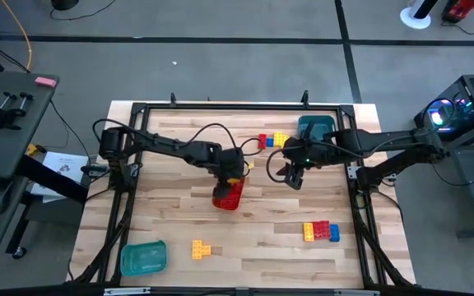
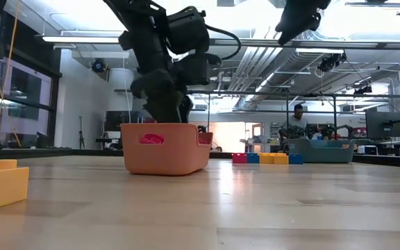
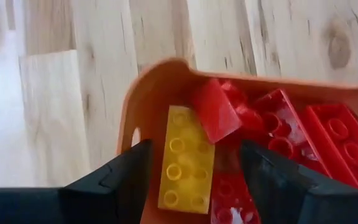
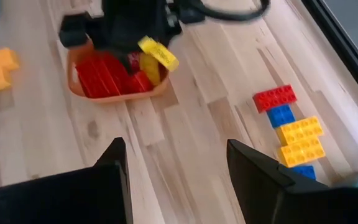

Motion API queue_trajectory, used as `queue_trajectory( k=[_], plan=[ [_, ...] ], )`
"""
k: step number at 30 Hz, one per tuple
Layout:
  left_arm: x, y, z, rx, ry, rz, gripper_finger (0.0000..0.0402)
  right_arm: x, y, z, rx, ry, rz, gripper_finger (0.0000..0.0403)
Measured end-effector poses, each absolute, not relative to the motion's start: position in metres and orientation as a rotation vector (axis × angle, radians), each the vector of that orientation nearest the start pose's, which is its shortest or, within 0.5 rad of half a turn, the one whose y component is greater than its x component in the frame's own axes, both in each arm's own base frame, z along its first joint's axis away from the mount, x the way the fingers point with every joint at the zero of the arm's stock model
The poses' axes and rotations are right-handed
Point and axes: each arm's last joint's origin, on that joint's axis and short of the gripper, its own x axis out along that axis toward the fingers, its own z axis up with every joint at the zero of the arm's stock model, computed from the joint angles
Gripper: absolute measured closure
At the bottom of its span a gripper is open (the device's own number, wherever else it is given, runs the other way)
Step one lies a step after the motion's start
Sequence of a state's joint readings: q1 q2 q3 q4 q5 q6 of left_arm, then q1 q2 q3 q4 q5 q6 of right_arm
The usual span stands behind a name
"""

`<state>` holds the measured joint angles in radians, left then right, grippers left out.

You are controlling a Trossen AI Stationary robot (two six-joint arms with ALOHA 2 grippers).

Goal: Sort blocks
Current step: Put the yellow game piece into the green bin

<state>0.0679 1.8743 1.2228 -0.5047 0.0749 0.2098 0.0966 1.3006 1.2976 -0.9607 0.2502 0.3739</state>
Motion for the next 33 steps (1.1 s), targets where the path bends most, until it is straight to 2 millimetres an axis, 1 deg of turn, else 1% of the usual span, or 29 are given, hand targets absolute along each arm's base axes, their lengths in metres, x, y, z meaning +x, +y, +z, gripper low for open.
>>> queue_trajectory(
  k=[4, 6, 10, 14, 17, 19, 21, 24, 29, 33],
  plan=[
    [0.369, 0.026, 0.16, 0.074, 1.169, -0.094, 0.0187, 0.25, 0.018, 0.339, 0.191, 0.892, -0.311, 0.0252],
    [0.369, 0.027, 0.152, 0.06, 1.21, -0.07, 0.0193, 0.251, 0.019, 0.34, 0.195, 0.882, -0.305, 0.0252],
    [0.37, 0.029, 0.141, 0.048, 1.248, -0.007, 0.0203, 0.253, 0.02, 0.342, 0.201, 0.852, -0.299, 0.0252],
    [0.371, 0.027, 0.135, 0.03, 1.261, -0.014, 0.0211, 0.255, 0.02, 0.343, 0.206, 0.835, -0.297, 0.0252],
    [0.371, 0.024, 0.134, 0.037, 1.268, -0.023, 0.0218, 0.255, 0.02, 0.343, 0.207, 0.836, -0.298, 0.0252],
    [0.371, 0.023, 0.134, 0.045, 1.27, -0.015, 0.0232, 0.255, 0.02, 0.343, 0.207, 0.835, -0.298, 0.0252],
    [0.371, 0.023, 0.134, 0.041, 1.271, 0.011, 0.0259, 0.255, 0.02, 0.343, 0.21, 0.832, -0.298, 0.0252],
    [0.371, 0.024, 0.133, 0.03, 1.27, 0.039, 0.0309, 0.255, 0.02, 0.343, 0.213, 0.825, -0.298, 0.0252],
    [0.371, 0.025, 0.136, 0.016, 1.256, 0.053, 0.0313, 0.256, 0.02, 0.344, 0.215, 0.818, -0.297, 0.0252],
    [0.367, 0.025, 0.149, 0.01, 1.244, 0.029, 0.0313, 0.256, 0.02, 0.344, 0.215, 0.817, -0.297, 0.0252]
  ],
)
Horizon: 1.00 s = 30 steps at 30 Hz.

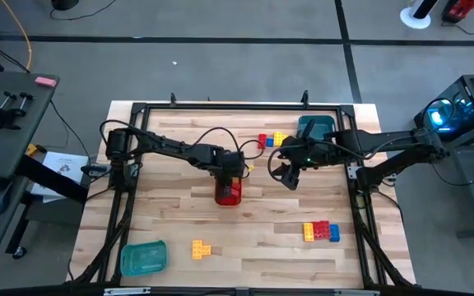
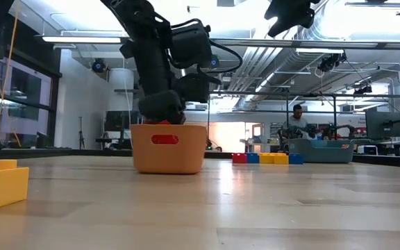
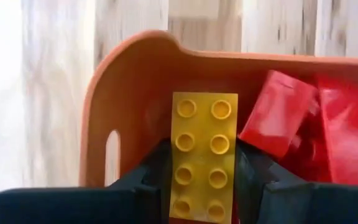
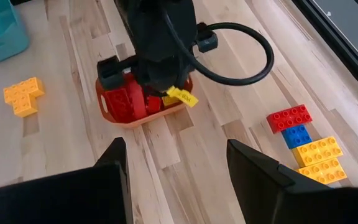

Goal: Sort blocks
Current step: Put the yellow game piece into the green bin

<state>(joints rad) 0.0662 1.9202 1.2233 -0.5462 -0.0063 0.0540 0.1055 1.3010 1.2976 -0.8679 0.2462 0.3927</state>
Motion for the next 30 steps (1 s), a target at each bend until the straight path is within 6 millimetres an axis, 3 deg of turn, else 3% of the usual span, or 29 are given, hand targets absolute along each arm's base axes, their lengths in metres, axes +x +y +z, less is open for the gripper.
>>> queue_trajectory(
  k=[6, 14, 19, 23, 30],
  plan=[
    [0.36, 0.024, 0.196, 0.075, 1.105, -0.009, 0.0313, 0.256, 0.02, 0.344, 0.216, 0.81, -0.296, 0.0252],
    [0.344, 0.023, 0.228, 0.105, 1.061, -0.032, 0.0313, 0.257, 0.02, 0.345, 0.208, 0.798, -0.289, 0.0252],
    [0.312, 0.012, 0.253, -0.057, 1.148, -0.113, 0.0313, 0.258, 0.02, 0.346, 0.184, 0.794, -0.277, 0.0252],
    [0.274, -0.023, 0.268, -0.199, 1.24, -0.197, 0.0313, 0.262, 0.018, 0.349, 0.143, 0.745, -0.265, 0.0252],
    [0.195, -0.117, 0.274, -0.458, 1.335, -0.264, 0.0313, 0.269, 0.008, 0.357, 0.087, 0.653, -0.271, 0.0252]
  ],
)
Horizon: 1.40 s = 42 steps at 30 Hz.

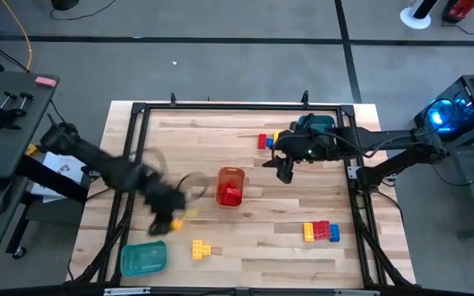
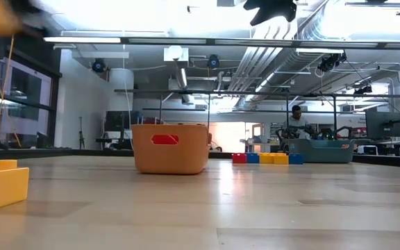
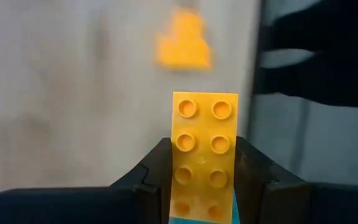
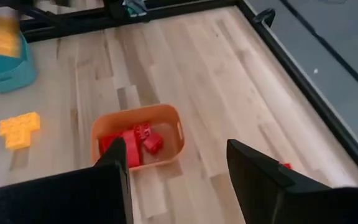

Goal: Sort blocks
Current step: Put the yellow game piece into the green bin, then move the orange bin from the center to the top left side of the table

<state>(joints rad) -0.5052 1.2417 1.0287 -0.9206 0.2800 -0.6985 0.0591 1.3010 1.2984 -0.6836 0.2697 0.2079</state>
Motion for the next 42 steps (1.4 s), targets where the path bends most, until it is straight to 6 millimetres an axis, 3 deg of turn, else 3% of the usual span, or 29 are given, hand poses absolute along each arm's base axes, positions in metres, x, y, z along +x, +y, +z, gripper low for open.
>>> queue_trajectory(
  k=[4, 8, 14, 21, 24, 28, 31, 34, 38, 42],
  plan=[
    [0.159, -0.168, 0.276, -0.622, 1.355, -0.299, 0.0313, 0.269, 0.004, 0.357, 0.081, 0.647, -0.282, 0.0252],
    [0.136, -0.197, 0.27, -0.657, 1.386, -0.215, 0.0313, 0.27, 0.001, 0.357, 0.075, 0.652, -0.265, 0.0252],
    [0.134, -0.214, 0.251, -0.634, 1.455, -0.133, 0.0312, 0.27, -0.001, 0.357, 0.083, 0.653, -0.261, 0.0252],
    [0.137, -0.213, 0.242, -0.594, 1.512, -0.099, 0.0183, 0.27, -0.001, 0.357, 0.083, 0.653, -0.258, 0.0252],
    [0.14, -0.202, 0.249, -0.601, 1.5, -0.105, 0.0145, 0.27, -0.001, 0.357, 0.083, 0.654, -0.258, 0.0252],
    [0.152, -0.179, 0.263, -0.608, 1.412, -0.152, 0.013, 0.27, -0.001, 0.357, 0.09, 0.656, -0.24, 0.0252],
    [0.169, -0.143, 0.278, -0.584, 1.222, -0.103, 0.0132, 0.27, 0.001, 0.357, 0.111, 0.662, -0.181, 0.0252],
    [0.189, -0.096, 0.293, -0.502, 0.97, 0.036, 0.014, 0.27, 0.002, 0.357, 0.13, 0.668, -0.14, 0.0252],
    [0.226, -0.035, 0.299, -0.393, 0.771, 0.164, 0.0175, 0.27, 0.003, 0.357, 0.134, 0.672, -0.132, 0.0252],
    [0.276, -0.005, 0.277, -0.354, 0.72, 0.061, 0.0277, 0.269, 0.003, 0.356, 0.136, 0.678, -0.133, 0.0252]
  ],
)
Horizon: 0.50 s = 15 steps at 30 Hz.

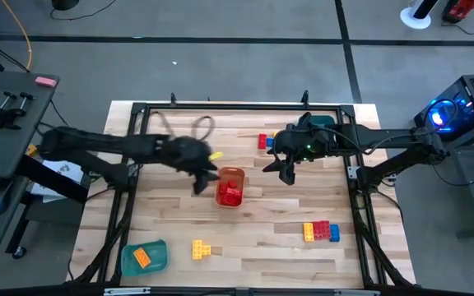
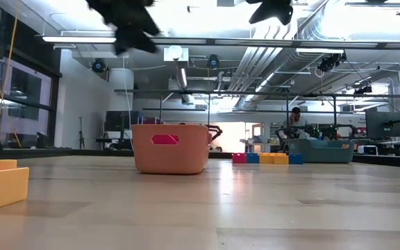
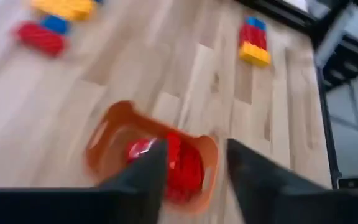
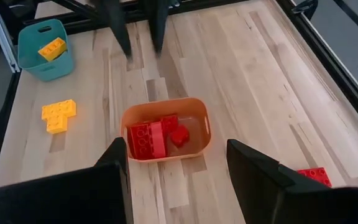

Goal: Sort blocks
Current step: Move the orange bin from the center to the top left side of the table

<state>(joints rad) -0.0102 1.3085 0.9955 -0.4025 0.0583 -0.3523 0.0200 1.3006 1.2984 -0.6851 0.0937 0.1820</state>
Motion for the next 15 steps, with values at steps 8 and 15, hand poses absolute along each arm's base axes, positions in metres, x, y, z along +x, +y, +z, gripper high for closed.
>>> queue_trajectory(
  k=[8, 15],
  plan=[
    [0.357, -0.003, 0.195, -0.284, 0.877, -0.033, 0.0398, 0.268, 0.003, 0.354, 0.196, 0.697, -0.159, 0.0255],
    [0.381, 0.011, 0.19, -0.12, 0.985, 0.047, 0.0401, 0.267, 0.002, 0.354, 0.231, 0.698, -0.182, 0.0326]
  ],
)
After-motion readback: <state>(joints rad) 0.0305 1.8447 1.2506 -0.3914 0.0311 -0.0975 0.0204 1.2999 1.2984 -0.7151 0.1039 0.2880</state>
